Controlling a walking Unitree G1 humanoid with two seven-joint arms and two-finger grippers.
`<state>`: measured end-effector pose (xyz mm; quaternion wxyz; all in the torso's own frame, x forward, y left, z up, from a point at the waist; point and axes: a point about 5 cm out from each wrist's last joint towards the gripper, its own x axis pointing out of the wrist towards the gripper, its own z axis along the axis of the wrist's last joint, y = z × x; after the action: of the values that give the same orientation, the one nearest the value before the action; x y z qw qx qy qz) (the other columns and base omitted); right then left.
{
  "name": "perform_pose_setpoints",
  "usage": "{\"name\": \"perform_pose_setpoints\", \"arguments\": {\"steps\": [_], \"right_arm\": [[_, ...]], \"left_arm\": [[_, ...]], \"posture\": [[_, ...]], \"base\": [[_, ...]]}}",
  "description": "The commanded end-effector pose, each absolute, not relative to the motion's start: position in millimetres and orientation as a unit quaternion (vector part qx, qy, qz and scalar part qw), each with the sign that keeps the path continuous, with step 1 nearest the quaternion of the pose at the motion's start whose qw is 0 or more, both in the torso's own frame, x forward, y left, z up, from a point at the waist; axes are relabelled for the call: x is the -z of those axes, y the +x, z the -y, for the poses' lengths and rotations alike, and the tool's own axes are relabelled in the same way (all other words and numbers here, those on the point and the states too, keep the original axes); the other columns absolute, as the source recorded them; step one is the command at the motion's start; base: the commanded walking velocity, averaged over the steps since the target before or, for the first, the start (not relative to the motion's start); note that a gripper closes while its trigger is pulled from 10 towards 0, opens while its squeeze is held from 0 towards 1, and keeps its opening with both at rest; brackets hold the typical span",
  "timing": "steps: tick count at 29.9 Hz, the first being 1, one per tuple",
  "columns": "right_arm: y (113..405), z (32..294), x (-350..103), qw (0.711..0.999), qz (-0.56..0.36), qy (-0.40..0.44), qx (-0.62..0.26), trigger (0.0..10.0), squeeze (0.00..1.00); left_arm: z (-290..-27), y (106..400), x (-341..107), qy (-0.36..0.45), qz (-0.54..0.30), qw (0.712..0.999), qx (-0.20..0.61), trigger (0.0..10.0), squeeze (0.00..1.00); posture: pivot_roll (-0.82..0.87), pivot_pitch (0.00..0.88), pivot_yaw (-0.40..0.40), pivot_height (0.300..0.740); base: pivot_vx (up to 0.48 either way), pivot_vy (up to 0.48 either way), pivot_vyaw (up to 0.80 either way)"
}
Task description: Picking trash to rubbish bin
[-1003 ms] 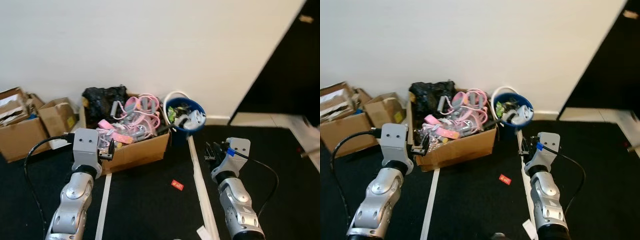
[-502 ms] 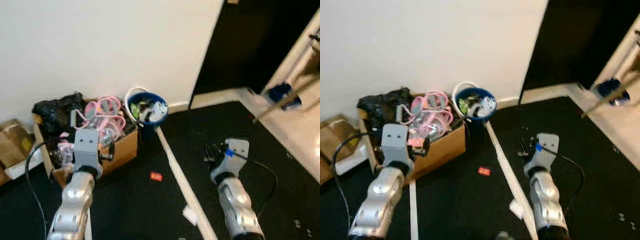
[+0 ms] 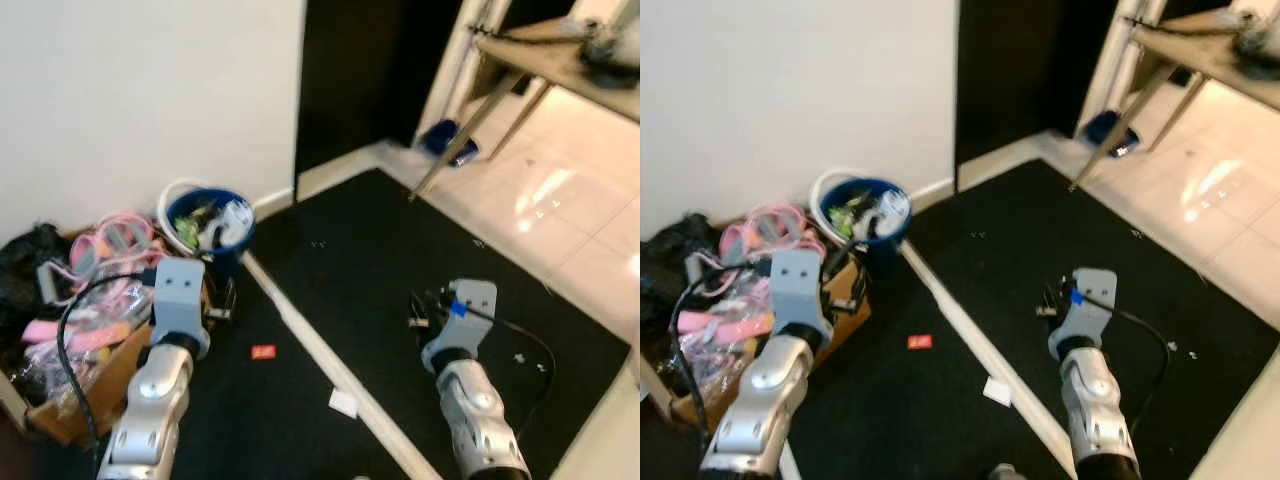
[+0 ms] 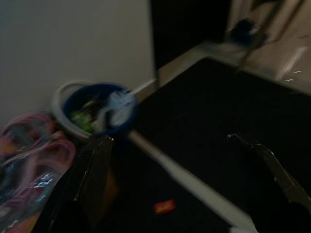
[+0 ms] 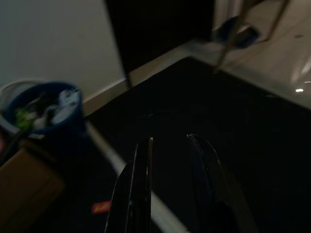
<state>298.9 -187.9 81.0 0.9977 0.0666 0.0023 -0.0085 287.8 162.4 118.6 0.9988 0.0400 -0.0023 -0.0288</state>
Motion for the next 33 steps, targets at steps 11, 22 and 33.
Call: {"name": "perform_pose_setpoints", "arguments": {"steps": [11,22,33], "right_arm": [[297.9,189.2,-76.8,0.998,-0.013,0.064,0.01,10.0,0.0],[298.1,189.4,-76.3,0.998,-0.015,0.063,0.009,10.0,0.0],[298.5,188.5,-76.0,0.995,-0.015,0.097,0.015,10.0,0.0]], "left_arm": [[-161.5,285.3,-114.3,-0.008,-0.021,0.999,0.04,10.0,0.0],[-169.3,284.4,-103.4,0.039,-0.045,0.998,0.018,10.0,0.0],[-171.1,284.2,-104.8,0.046,-0.046,0.998,0.011,10.0,0.0]], "posture": [[0.04,0.135,-0.014,0.74],[0.04,0.143,-0.015,0.74],[0.04,0.148,-0.018,0.74]], "base": [[0.0,0.0,-0.8],[0.0,0.0,-0.8],[0.0,0.0,-0.36]]}}
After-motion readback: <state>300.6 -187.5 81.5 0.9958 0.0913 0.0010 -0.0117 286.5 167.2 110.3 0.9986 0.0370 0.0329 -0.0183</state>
